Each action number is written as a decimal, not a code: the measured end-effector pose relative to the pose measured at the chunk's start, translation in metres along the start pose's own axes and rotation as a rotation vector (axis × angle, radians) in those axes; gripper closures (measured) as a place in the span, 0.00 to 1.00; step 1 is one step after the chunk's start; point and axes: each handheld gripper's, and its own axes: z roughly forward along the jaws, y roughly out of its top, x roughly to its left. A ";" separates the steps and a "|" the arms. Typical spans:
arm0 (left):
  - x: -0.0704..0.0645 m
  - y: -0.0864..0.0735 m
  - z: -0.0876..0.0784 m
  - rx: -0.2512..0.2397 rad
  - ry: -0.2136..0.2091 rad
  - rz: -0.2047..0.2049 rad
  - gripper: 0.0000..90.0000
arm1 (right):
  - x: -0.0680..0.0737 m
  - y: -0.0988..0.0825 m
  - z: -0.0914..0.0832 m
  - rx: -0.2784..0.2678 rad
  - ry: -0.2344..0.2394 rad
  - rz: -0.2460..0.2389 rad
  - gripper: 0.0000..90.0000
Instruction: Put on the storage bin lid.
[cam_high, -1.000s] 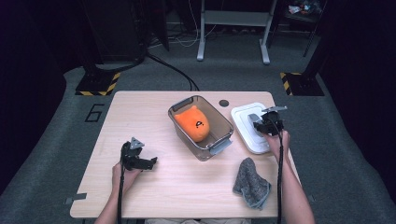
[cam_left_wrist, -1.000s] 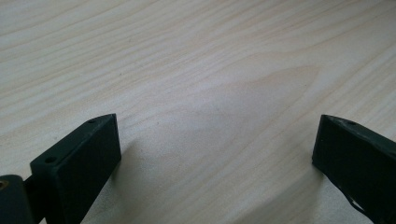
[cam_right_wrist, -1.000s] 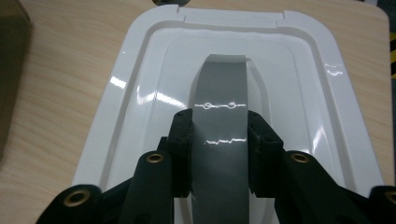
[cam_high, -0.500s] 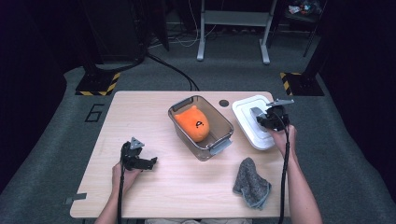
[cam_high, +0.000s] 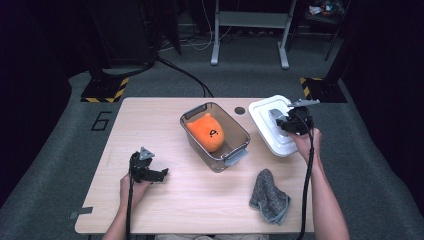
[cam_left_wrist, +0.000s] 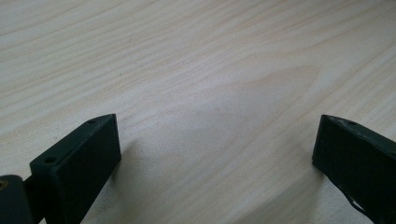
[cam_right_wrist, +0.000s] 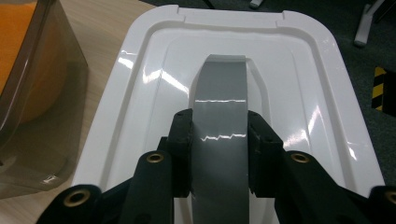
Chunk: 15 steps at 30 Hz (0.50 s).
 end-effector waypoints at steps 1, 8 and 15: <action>0.000 0.000 0.000 0.000 0.000 0.000 0.01 | -0.001 0.002 -0.001 0.000 0.000 -0.013 0.74; 0.000 0.000 0.000 0.002 0.001 -0.001 0.01 | 0.005 0.013 -0.006 -0.003 0.010 0.001 0.74; 0.000 0.000 0.000 0.002 0.001 -0.006 0.01 | 0.013 0.026 -0.012 -0.017 0.046 -0.007 0.74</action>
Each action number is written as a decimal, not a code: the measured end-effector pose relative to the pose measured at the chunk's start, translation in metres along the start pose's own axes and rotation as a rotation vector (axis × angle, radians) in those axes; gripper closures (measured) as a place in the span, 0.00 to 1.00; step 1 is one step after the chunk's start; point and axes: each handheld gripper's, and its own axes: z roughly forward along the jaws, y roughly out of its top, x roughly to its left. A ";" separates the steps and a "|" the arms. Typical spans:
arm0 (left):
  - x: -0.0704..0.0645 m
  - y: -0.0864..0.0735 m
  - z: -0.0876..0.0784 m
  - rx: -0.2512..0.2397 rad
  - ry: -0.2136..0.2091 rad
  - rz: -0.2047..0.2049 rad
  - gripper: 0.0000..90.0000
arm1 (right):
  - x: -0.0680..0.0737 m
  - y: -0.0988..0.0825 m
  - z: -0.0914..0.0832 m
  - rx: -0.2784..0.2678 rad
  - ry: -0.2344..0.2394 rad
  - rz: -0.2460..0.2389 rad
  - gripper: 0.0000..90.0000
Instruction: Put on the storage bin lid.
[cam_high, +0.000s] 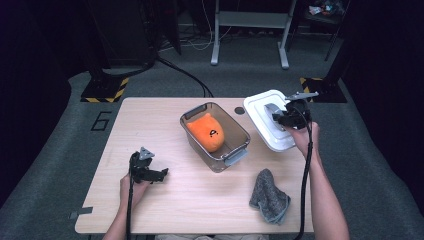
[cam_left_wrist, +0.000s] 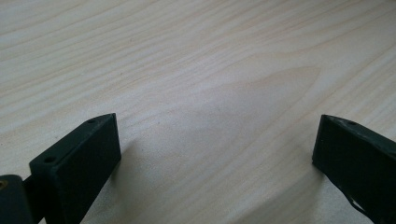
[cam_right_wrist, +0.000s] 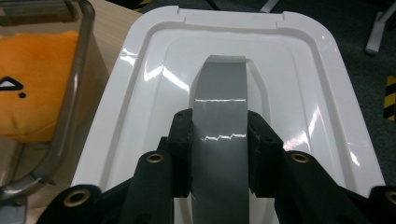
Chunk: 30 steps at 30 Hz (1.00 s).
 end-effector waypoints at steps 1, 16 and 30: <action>0.000 0.000 0.000 0.000 0.000 0.000 0.01 | 0.002 0.002 0.000 0.001 0.004 0.006 0.74; 0.000 0.000 0.000 0.000 0.001 -0.001 0.01 | 0.046 0.030 0.009 0.002 0.078 -0.006 0.74; 0.000 0.000 0.000 -0.001 0.002 -0.001 0.01 | 0.092 0.043 0.031 0.018 0.137 -0.041 0.74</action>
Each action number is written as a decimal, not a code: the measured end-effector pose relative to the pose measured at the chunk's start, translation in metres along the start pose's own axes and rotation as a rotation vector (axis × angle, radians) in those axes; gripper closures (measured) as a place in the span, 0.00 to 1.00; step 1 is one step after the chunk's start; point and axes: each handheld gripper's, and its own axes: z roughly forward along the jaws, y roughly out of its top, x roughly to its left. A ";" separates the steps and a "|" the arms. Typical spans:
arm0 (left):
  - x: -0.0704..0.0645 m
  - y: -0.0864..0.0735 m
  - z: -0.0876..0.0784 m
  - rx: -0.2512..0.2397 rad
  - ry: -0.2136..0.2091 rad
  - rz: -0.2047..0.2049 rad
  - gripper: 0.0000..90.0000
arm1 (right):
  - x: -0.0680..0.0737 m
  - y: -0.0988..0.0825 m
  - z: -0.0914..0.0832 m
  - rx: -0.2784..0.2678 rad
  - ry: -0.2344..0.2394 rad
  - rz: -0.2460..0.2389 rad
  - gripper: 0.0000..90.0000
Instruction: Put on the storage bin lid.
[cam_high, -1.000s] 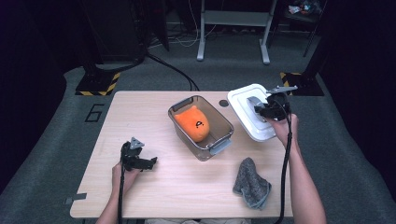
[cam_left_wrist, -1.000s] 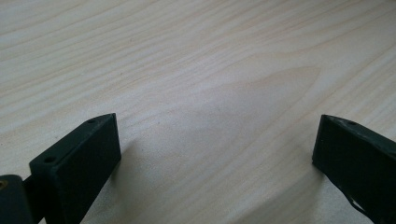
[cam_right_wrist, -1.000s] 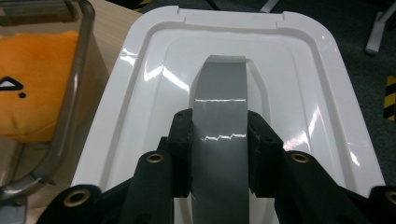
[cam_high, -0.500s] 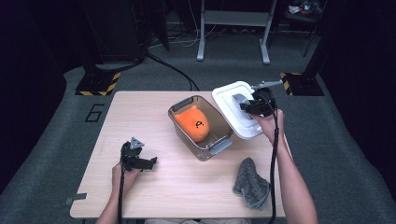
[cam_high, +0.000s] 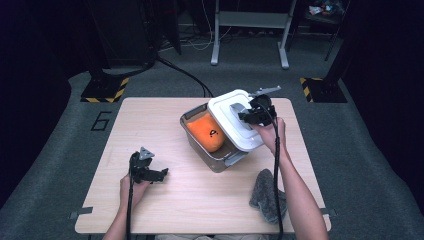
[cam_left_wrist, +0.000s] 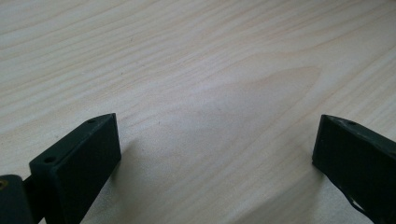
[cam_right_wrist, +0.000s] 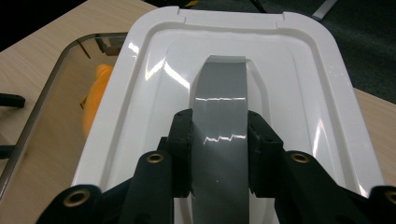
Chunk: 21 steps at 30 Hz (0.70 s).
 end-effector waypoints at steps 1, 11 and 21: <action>0.000 0.000 0.000 0.000 0.000 0.000 0.01 | 0.003 0.001 0.002 -0.001 0.002 0.000 0.74; 0.000 0.000 0.000 0.000 0.000 -0.001 0.01 | 0.031 0.008 0.022 0.016 0.040 -0.006 0.74; 0.000 0.000 0.000 0.000 0.000 -0.001 0.01 | 0.050 0.011 0.035 0.027 0.053 -0.014 0.74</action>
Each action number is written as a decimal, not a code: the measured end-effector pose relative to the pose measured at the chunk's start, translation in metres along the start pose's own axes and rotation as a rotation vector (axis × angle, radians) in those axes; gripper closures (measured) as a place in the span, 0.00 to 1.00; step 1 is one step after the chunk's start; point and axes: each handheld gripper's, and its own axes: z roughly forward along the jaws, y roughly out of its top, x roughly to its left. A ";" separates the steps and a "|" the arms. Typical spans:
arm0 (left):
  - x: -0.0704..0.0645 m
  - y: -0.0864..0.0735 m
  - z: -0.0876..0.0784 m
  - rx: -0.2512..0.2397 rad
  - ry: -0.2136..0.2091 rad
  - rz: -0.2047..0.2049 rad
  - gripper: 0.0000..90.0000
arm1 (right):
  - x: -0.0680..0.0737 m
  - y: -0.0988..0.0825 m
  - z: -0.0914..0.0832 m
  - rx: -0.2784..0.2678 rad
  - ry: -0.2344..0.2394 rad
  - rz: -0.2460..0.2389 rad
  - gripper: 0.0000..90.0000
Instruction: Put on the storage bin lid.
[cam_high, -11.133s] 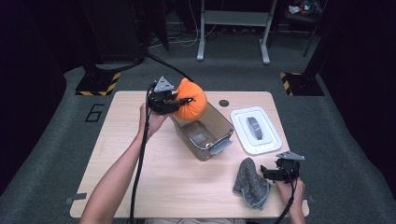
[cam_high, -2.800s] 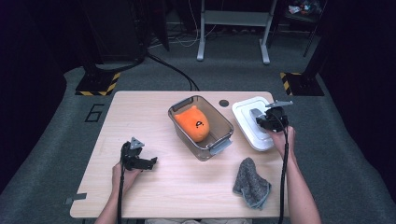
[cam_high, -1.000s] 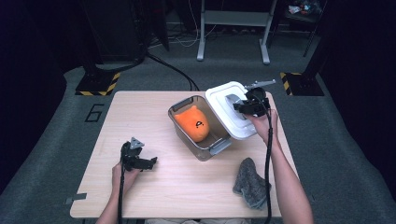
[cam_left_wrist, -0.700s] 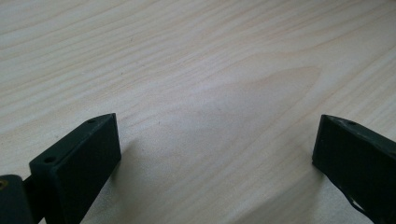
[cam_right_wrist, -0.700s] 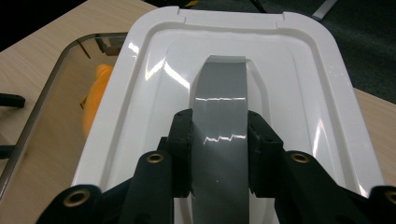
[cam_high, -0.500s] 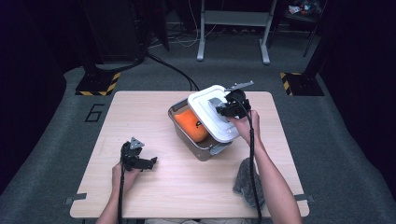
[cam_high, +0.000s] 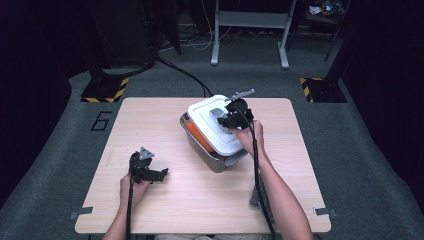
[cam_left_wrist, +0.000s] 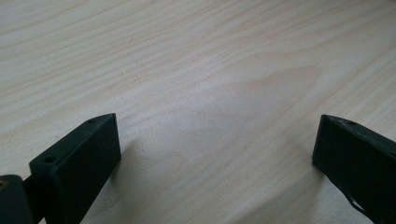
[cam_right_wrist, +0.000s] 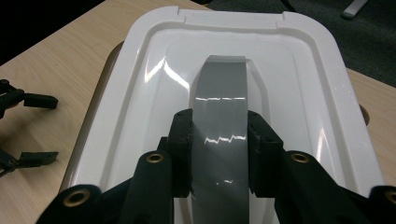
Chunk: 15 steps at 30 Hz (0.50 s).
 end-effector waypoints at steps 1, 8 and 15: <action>0.000 0.000 0.000 0.000 0.000 0.000 0.01 | 0.001 0.000 0.001 0.004 0.000 0.004 0.74; 0.000 0.000 0.000 0.000 0.000 -0.001 0.01 | 0.010 -0.001 0.007 0.006 0.007 -0.011 0.74; 0.000 0.000 0.000 0.000 0.000 0.000 0.01 | 0.021 -0.002 0.012 0.013 -0.005 -0.022 0.74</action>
